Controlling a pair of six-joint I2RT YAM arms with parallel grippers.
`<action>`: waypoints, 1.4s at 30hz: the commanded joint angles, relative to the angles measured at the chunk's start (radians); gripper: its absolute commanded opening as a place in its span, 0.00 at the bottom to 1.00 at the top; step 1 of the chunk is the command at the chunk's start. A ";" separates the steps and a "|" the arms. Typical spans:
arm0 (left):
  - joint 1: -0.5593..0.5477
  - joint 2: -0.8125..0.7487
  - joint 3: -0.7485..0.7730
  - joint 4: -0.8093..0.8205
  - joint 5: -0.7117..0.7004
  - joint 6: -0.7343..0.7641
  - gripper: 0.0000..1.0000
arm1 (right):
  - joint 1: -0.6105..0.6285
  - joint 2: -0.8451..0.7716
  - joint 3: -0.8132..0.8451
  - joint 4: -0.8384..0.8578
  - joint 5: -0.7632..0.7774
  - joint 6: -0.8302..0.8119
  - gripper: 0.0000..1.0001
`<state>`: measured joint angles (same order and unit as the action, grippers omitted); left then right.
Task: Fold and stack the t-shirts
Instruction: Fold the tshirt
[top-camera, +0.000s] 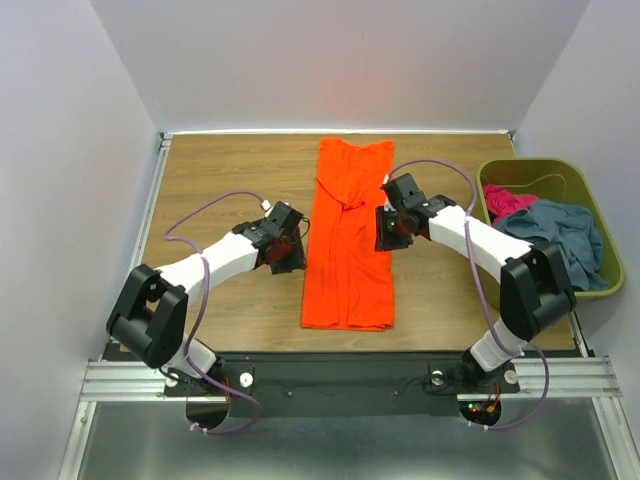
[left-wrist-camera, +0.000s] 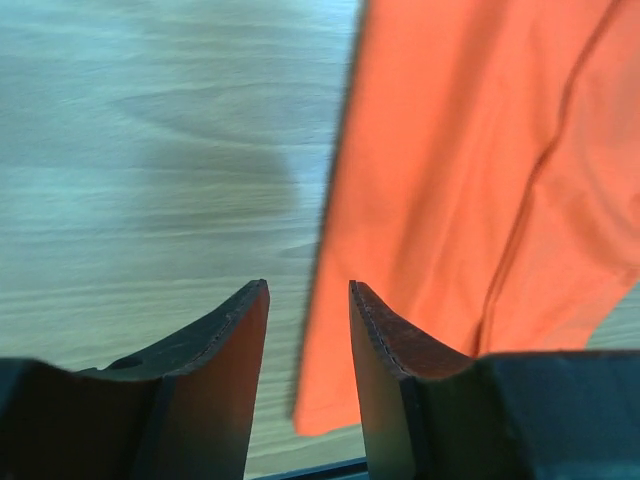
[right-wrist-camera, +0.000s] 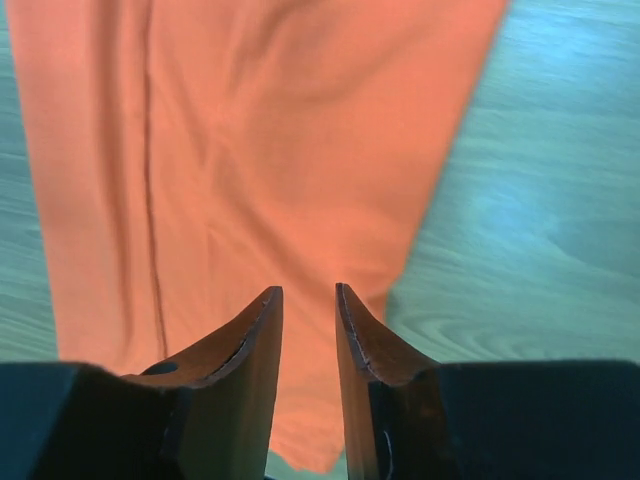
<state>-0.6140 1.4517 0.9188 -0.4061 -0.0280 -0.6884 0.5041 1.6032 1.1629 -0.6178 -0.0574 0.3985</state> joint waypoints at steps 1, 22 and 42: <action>-0.053 0.022 0.081 0.010 -0.018 0.018 0.47 | 0.013 0.027 0.040 0.087 -0.065 0.010 0.33; -0.191 0.078 0.149 -0.019 0.007 0.064 0.45 | 0.008 0.167 0.078 0.354 -0.188 0.215 0.27; -0.504 0.300 0.313 -0.229 -0.118 0.155 0.46 | -0.269 -0.126 -0.244 0.277 -0.082 0.145 0.47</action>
<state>-1.1076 1.7603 1.1912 -0.5762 -0.1055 -0.5507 0.2367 1.5150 0.9298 -0.3367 -0.1558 0.5705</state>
